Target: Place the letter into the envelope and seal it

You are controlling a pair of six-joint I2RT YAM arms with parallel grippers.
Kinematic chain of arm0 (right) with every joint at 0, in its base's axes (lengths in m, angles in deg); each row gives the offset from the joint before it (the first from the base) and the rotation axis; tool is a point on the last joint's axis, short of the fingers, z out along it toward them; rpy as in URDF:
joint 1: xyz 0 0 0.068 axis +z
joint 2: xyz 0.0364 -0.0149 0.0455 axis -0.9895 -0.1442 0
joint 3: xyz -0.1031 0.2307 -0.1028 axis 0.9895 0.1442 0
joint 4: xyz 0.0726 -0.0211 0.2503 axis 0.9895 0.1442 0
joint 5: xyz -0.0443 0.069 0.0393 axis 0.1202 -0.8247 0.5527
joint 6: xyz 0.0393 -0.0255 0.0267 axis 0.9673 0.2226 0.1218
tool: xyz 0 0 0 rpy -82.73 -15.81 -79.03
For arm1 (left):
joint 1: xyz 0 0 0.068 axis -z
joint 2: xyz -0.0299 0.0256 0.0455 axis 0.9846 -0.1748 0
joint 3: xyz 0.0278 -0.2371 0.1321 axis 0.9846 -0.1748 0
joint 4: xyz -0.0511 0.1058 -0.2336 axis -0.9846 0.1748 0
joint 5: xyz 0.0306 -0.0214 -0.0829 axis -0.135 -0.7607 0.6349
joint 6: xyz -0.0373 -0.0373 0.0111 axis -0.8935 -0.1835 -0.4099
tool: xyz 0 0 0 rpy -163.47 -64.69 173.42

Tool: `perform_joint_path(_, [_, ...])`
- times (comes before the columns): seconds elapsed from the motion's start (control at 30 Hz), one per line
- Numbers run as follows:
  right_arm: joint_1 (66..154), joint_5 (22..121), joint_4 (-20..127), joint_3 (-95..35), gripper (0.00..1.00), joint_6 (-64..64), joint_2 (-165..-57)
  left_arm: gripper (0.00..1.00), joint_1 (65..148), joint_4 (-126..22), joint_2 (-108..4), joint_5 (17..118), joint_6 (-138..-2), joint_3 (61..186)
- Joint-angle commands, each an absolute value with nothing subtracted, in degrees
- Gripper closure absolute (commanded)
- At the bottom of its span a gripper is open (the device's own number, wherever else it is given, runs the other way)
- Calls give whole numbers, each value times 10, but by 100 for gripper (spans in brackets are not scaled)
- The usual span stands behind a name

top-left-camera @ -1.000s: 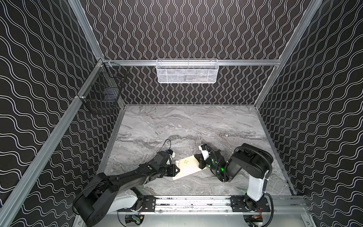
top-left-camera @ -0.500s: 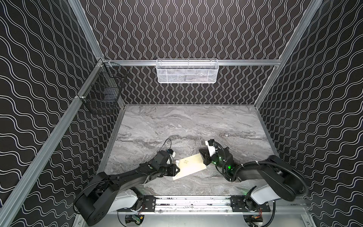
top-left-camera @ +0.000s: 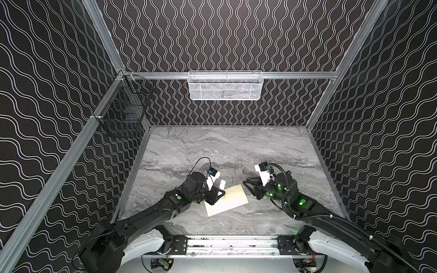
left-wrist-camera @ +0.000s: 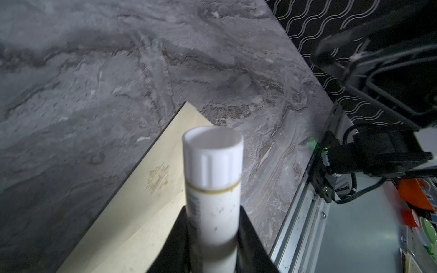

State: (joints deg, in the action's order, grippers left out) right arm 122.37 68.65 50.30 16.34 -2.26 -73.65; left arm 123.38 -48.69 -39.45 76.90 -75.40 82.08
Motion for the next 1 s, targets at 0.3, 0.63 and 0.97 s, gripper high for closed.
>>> perform_joint_path(0.3, [1223, 523, 794, -3, 48, -60, -728, 100, 1307, -503, -368, 759, -593, 879])
perform_joint_path(0.63, [1223, 457, 840, -90, 43, -63, -829, 100, 1348, -473, -355, 740, -572, 887])
perform_joint_path(0.97, [1225, 410, 827, -106, 53, -44, -883, 100, 1355, -458, -359, 735, -567, 896])
